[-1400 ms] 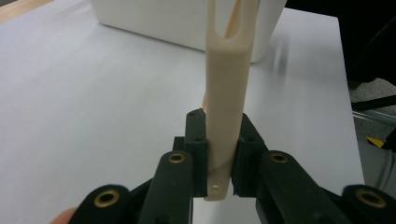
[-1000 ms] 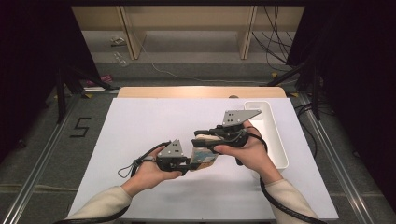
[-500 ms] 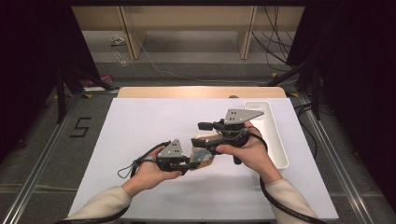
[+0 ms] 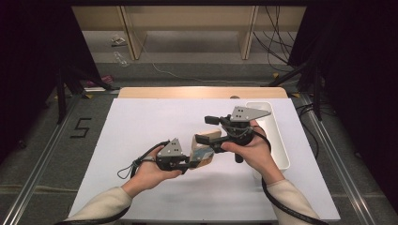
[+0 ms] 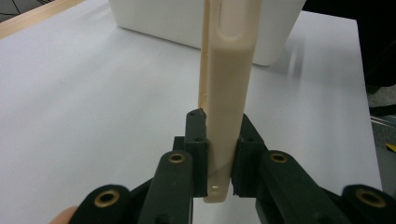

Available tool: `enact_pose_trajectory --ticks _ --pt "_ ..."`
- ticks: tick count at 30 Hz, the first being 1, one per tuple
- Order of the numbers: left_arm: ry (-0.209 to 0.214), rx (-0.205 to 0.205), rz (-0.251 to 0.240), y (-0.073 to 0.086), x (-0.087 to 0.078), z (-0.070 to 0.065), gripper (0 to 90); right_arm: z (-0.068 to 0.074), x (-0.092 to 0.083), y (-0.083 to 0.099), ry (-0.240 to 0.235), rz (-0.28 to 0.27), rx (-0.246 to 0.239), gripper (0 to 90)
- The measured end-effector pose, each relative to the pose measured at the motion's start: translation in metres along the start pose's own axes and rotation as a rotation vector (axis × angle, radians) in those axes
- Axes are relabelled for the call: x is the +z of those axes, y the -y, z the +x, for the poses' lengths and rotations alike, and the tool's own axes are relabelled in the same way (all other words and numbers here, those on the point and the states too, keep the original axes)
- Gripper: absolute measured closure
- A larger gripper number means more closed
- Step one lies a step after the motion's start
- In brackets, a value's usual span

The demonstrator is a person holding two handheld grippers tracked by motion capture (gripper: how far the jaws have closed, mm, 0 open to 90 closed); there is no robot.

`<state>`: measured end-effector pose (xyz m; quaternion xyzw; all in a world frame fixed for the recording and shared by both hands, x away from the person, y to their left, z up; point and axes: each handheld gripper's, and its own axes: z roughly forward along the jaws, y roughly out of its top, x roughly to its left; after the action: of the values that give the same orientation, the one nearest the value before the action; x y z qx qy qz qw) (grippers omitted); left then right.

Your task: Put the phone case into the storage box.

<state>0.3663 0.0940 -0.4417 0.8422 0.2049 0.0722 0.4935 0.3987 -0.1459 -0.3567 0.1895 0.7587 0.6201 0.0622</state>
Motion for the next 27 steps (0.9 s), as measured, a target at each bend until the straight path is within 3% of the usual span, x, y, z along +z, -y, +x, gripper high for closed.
enact_pose_trajectory --ticks 16,23,27 --pt "-0.056 -0.045 -0.009 0.0 -0.004 0.005 79.3 0.0 0.001 0.002 0.066 -0.01 0.002 12.3" --pt "-0.105 -0.096 -0.016 0.001 -0.007 0.009 79.3 -0.001 0.003 0.004 0.111 -0.002 0.004 0.2" --pt "-0.139 -0.126 -0.019 0.001 -0.008 0.012 79.3 -0.002 0.003 0.006 0.158 -0.009 0.016 0.1"
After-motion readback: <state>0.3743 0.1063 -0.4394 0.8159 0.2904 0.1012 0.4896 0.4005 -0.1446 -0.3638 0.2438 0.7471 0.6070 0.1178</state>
